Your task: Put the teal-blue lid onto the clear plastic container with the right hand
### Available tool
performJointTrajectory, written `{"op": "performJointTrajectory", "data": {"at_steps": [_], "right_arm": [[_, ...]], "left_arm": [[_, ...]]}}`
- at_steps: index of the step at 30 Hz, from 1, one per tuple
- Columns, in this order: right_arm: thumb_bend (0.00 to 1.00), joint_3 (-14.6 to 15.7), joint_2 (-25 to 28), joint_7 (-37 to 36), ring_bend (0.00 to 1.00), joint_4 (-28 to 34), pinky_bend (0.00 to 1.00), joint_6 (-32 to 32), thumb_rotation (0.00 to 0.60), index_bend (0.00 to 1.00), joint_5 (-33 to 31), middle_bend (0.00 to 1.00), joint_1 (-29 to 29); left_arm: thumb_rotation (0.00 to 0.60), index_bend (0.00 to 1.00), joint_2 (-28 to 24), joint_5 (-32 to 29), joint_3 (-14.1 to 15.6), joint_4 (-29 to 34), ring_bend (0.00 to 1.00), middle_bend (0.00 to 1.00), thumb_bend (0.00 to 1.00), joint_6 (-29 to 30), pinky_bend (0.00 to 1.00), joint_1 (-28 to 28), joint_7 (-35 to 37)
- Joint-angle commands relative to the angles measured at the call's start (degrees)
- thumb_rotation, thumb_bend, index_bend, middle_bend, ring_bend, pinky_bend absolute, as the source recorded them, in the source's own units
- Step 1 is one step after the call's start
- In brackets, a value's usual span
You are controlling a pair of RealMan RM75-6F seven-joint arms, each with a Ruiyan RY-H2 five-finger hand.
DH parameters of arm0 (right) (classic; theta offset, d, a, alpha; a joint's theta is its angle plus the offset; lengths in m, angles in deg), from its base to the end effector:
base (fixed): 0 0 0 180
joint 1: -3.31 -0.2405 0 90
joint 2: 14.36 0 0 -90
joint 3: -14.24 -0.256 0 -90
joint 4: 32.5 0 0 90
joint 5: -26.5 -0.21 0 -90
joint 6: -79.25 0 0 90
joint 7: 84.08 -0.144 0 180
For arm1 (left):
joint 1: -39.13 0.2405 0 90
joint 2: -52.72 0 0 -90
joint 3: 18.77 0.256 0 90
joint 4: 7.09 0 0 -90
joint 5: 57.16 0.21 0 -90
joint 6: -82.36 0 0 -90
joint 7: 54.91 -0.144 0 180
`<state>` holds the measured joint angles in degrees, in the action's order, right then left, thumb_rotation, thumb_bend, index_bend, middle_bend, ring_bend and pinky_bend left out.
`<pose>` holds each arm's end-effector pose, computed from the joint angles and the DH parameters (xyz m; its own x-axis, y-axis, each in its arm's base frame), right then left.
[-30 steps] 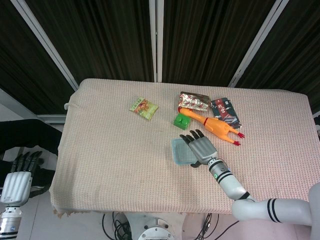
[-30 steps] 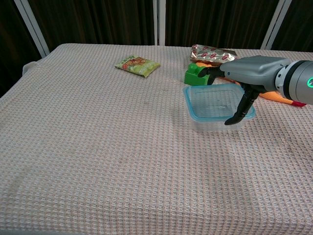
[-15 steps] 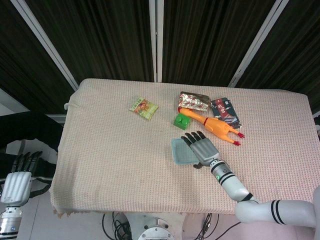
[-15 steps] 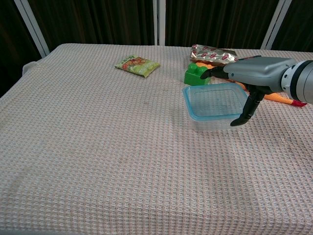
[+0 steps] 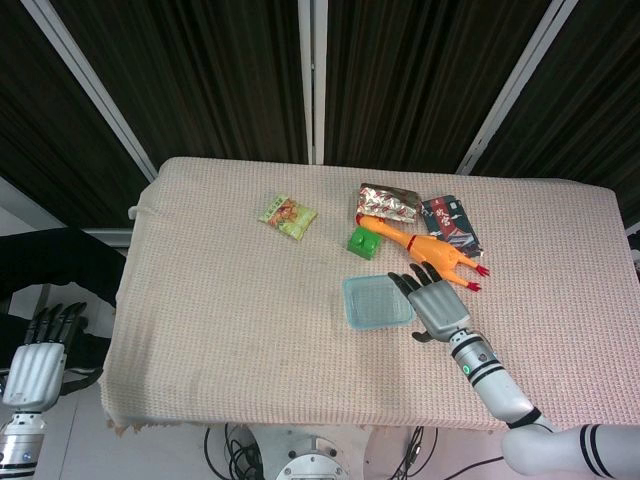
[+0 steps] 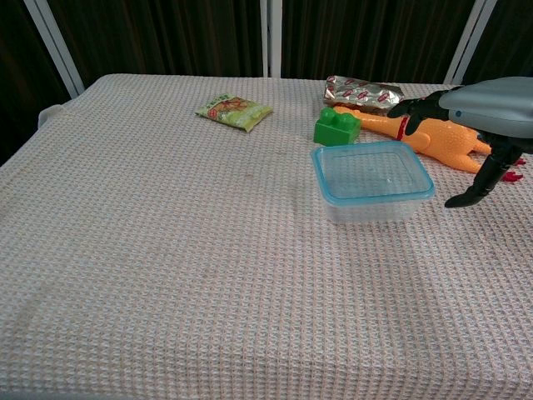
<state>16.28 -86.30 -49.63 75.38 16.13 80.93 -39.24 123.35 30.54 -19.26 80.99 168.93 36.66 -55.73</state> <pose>-0.1720 -0.2859 0.0416 0.6216 -0.3246 0.7129 -0.7785 -0.3571 0.5162 -0.3193 0.1594 0.1250 0.3755 0.0357 0.9261 0.9267 -0.0003 -0.3758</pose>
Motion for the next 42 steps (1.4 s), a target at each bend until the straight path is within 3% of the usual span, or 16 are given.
{"op": "performJointTrajectory", "data": {"at_steps": [1, 14, 42], "right_arm": [[0.04, -0.1, 0.2, -1.1, 0.0, -0.7, 0.0, 0.5, 0.6, 0.0, 0.2, 0.18, 0.5], [0.06, -2.3, -3.0, -4.5, 0.0, -6.0, 0.0, 5.8, 0.6, 0.0, 1.4, 0.17, -0.1], [0.06, -2.6, -6.0, -2.3, 0.0, -8.8, 0.0, 6.3, 0.6, 0.0, -0.5, 0.18, 1.1]], "left_arm": [[0.6, 0.06, 0.0, 0.2, 0.1, 0.0, 0.01, 0.08, 0.07, 0.1, 0.0, -0.1, -0.1], [0.6, 0.06, -0.3, 0.2, 0.3, 1.0, 0.01, 0.08, 0.07, 0.8, 0.0, 0.4, -0.9], [0.6, 0.06, 0.4, -0.3, 0.4, -0.3, 0.01, 0.08, 0.07, 0.1, 0.0, 0.5, 0.4]]}}
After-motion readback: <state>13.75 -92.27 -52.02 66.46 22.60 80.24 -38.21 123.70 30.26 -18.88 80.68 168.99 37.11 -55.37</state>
